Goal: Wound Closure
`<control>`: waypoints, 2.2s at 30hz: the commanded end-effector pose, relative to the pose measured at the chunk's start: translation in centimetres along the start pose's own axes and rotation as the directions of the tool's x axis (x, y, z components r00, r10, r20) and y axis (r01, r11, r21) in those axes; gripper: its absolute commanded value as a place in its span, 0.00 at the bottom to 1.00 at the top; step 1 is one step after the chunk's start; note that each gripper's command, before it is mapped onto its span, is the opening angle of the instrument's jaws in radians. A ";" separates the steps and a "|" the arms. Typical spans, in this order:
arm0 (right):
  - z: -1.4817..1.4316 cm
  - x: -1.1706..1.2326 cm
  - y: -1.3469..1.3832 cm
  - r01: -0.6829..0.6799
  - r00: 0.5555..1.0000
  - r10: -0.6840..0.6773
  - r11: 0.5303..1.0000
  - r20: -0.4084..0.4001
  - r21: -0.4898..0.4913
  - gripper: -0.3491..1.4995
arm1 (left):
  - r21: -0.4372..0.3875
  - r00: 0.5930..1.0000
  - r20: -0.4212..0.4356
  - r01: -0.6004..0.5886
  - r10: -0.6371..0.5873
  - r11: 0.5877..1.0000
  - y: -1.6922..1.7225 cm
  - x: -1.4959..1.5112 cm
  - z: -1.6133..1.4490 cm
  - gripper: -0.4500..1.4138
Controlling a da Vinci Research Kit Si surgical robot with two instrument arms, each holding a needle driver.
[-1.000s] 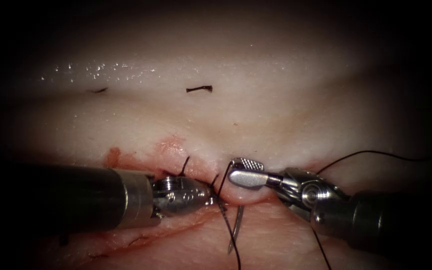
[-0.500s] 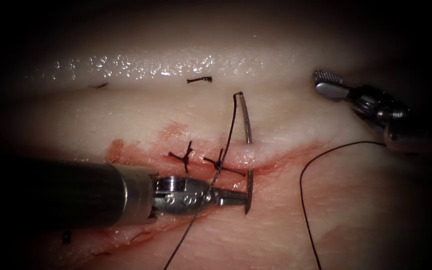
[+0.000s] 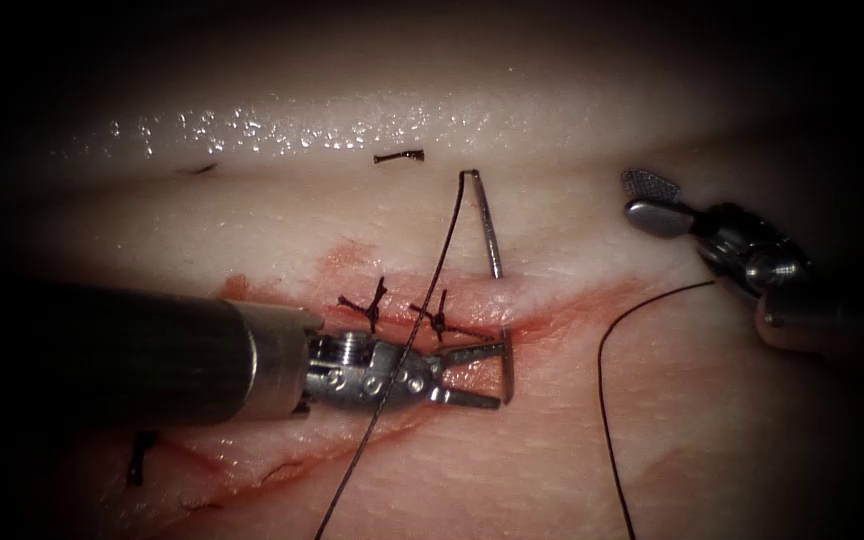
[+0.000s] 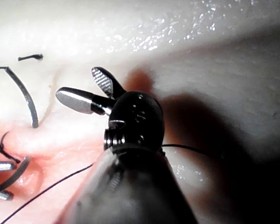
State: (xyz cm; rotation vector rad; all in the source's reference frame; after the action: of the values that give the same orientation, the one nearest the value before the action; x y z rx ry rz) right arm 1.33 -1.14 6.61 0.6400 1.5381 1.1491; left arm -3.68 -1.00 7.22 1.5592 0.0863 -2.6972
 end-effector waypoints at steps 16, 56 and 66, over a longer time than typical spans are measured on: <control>0.09 -0.19 0.07 0.020 1.000 -0.020 1.000 0.010 0.007 0.55 | 0.088 0.999 -0.023 -0.032 0.035 0.996 -0.02 -0.01 0.24 0.62; 0.19 -0.31 -0.26 0.057 0.997 -0.064 0.985 0.038 0.165 0.09 | -0.534 0.682 -0.309 0.452 -0.663 0.714 0.52 0.74 -0.25 0.00; 0.20 -0.32 -0.27 0.056 0.997 -0.064 0.984 0.043 0.171 0.05 | -0.595 0.655 -0.301 0.439 -0.693 0.673 0.72 0.89 -0.39 0.00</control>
State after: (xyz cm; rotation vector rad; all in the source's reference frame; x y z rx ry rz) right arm 1.57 -1.45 6.46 0.7227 1.6121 0.9588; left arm -3.67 -1.66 6.15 2.2781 1.4120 -2.1724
